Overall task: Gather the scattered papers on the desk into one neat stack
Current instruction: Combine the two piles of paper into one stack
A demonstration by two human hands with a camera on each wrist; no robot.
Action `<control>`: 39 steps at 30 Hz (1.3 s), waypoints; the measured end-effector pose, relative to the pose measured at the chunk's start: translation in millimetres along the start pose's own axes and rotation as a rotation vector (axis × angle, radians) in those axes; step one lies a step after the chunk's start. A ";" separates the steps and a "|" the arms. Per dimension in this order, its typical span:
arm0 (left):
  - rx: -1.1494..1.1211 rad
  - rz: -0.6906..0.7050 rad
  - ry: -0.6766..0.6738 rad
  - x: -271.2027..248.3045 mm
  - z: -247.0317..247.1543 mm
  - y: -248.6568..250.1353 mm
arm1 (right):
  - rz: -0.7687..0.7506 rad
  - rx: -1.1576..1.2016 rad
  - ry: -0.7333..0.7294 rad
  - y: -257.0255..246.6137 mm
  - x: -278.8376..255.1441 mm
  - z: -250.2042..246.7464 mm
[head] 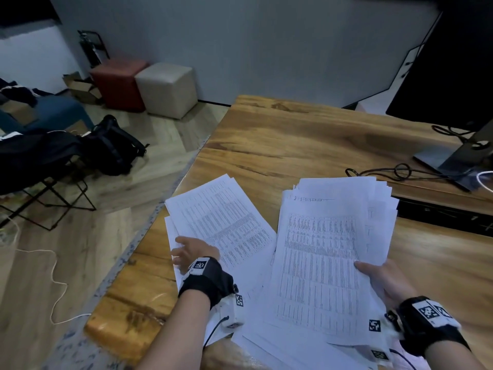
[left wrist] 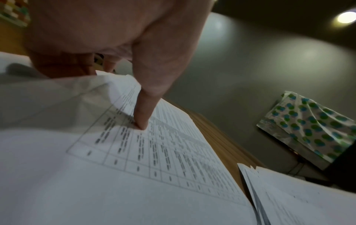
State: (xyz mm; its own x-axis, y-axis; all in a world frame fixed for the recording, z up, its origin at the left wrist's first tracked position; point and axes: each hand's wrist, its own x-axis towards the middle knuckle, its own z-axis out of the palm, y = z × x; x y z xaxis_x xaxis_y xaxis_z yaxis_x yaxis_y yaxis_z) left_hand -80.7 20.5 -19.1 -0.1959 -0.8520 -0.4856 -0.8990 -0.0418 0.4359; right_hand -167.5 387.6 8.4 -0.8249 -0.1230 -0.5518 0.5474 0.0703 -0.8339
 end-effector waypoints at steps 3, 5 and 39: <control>-0.082 0.018 -0.016 13.2 3.8 -2.6 | 0.003 -0.015 0.018 4.8 5.8 -3.2; -0.119 0.069 -0.009 18.3 2.5 -5.5 | 0.010 -0.019 0.018 6.1 6.9 -4.0; 0.000 0.747 -0.851 -108.8 49.8 31.1 | 0.097 -0.026 -0.105 3.1 6.7 -14.5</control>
State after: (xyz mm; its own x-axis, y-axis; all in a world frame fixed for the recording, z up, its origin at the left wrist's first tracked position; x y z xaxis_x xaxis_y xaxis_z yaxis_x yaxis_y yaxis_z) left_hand -106.8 137.9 9.5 -0.8868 -0.0314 -0.4611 -0.4449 0.3286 0.8331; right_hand -173.4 401.3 2.0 -0.7478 -0.2175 -0.6273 0.6191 0.1128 -0.7772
